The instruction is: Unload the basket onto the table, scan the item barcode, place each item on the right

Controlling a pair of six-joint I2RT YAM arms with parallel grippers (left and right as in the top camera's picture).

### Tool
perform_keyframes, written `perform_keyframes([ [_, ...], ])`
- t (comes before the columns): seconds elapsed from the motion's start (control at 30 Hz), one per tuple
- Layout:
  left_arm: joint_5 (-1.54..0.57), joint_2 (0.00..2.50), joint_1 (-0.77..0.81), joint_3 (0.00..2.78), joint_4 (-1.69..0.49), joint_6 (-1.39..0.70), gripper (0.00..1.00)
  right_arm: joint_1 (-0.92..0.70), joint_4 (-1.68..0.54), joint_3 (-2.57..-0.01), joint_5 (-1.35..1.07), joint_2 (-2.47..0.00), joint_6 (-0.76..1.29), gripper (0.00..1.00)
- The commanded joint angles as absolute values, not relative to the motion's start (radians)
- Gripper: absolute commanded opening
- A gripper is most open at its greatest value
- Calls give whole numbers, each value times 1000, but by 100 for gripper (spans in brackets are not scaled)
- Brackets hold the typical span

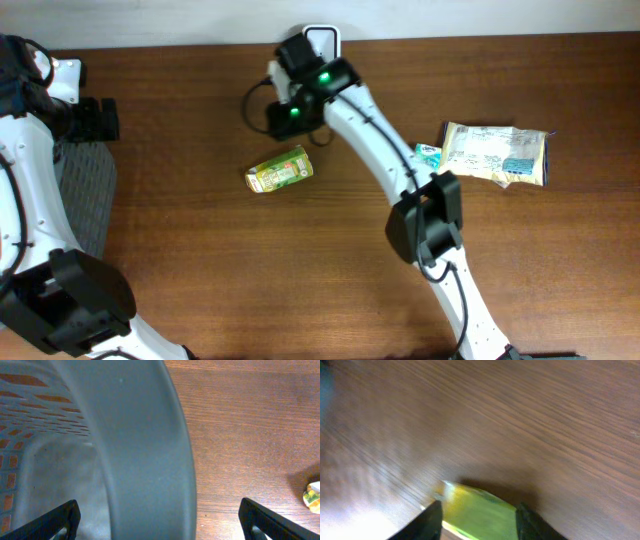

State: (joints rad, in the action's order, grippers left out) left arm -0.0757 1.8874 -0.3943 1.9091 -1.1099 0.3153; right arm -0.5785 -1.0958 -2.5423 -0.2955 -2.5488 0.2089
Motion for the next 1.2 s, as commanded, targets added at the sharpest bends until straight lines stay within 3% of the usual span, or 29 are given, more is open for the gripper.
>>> perform_keyframes([
  [0.0, -83, 1890, -398, 1905, -1112, 331, 99, -674, -1027, -2495, -286, -2545, 378, 40],
  [0.17, -83, 1890, -398, 1905, -1112, 331, 99, -740, -947, -2342, -218, -2576, 431, 39],
  [0.47, -83, 1890, -398, 1905, -1112, 331, 99, -607, -1377, -2395, -216, -2494, 238, 40],
  [0.63, -83, 1890, -398, 1905, -1112, 331, 99, -514, -1542, -2449, 192, -2441, 238, 40],
  [0.77, -83, 1890, -398, 1905, -1112, 331, 99, -505, -1530, -2449, 70, -2443, -105, 45],
  [0.87, -83, 1890, -398, 1905, -1112, 331, 99, -538, -1530, -2445, 28, -2443, -236, 46],
  [0.93, -83, 1890, -398, 1905, -1112, 331, 99, -565, -1524, -2422, 60, -2445, -289, 52],
  [1.03, -83, 1890, -398, 1905, -1112, 331, 99, -589, -1498, -2342, 83, -2447, -330, 77],
  [1.17, -83, 1890, -398, 1905, -1112, 331, 99, -607, -1415, -2218, 83, -2447, -341, 84],
])
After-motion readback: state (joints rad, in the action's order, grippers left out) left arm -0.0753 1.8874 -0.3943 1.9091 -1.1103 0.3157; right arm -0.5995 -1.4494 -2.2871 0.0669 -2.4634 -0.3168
